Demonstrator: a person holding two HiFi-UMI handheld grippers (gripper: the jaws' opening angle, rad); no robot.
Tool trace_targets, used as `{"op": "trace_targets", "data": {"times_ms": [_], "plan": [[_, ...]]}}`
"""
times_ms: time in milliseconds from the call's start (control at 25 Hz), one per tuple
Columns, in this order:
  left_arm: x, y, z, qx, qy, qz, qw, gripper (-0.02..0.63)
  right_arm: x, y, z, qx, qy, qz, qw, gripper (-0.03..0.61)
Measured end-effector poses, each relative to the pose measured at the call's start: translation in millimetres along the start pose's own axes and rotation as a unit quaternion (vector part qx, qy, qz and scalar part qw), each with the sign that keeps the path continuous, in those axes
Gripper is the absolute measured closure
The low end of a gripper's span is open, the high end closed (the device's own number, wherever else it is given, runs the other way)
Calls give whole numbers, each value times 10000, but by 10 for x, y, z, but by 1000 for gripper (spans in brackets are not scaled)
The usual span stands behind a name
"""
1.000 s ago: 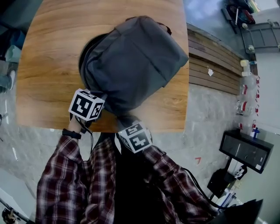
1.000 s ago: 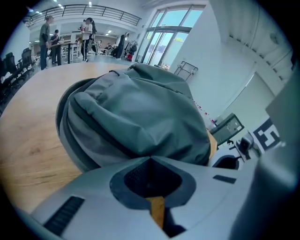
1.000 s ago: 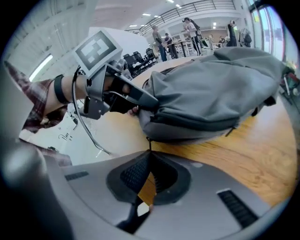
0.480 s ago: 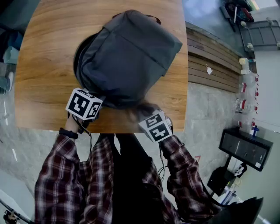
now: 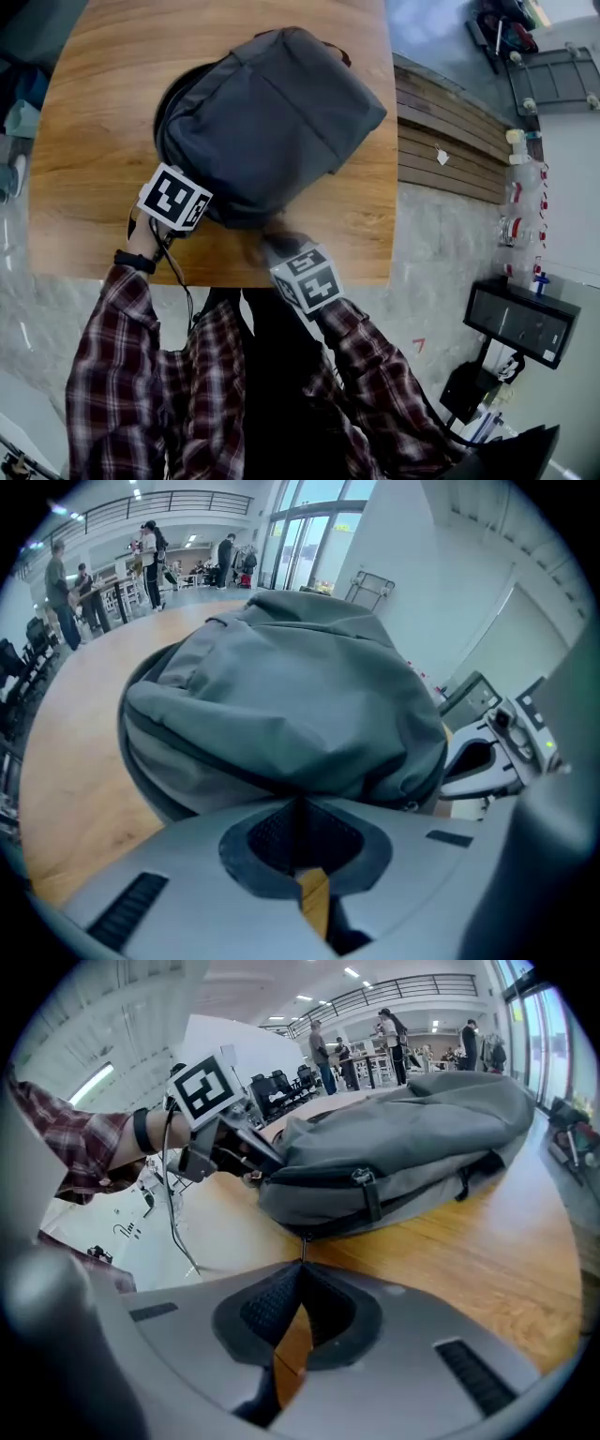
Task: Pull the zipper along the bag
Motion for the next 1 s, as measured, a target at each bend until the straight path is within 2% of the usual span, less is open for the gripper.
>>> {"op": "trace_targets", "data": {"times_ms": [120, 240, 280, 360, 400, 440, 560, 680, 760, 880, 1000], "plan": [[49, -254, 98, 625, -61, -153, 9979, 604, 86, 241, 299, 138, 106, -115, 9998, 569], [54, -601, 55, 995, -666, -788, 9897, 604, 173, 425, 526, 140, 415, -254, 9987, 569], [50, -698, 8, 965, -1030, -1079, 9841, 604, 191, 473, 582, 151, 503, -281, 9982, 569], [18, -814, -138, 643, -1865, -1572, 9677, 604, 219, 559, 674, 199, 600, -301, 9975, 569], [-26, -806, -212, 457, -2151, -1625, 9619, 604, 230, 599, 708, 224, 612, -300, 9974, 569], [-91, -751, -261, 343, -2276, -1538, 9609, 604, 238, 636, 730, 235, 611, -297, 9974, 569], [-291, -533, -271, 383, -2096, -1154, 9702, 604, 223, 712, 713, 145, 547, -249, 9981, 569], [-368, -390, -223, 727, -1497, -984, 9811, 604, 189, 744, 687, -2, 189, -84, 9998, 569], [-401, -313, -151, 968, -1213, -900, 9838, 604, 176, 745, 684, -93, -140, 29, 9999, 569], [-412, -251, -75, 906, -1223, -659, 9862, 604, 187, 743, 652, -180, -670, 90, 9975, 569], [-407, -221, -64, 796, -1250, -569, 9873, 604, 182, 707, 583, -293, -893, 174, 9954, 569]]}}
Point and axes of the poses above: the fingertips, and each gripper's own axes: y forward along the fingers, z to its left, x out of its top, the point moved 7 cm from there along -y, backward along the fingers, and after that the axes turned 15 degrees about -z, right-handed, at the moved point
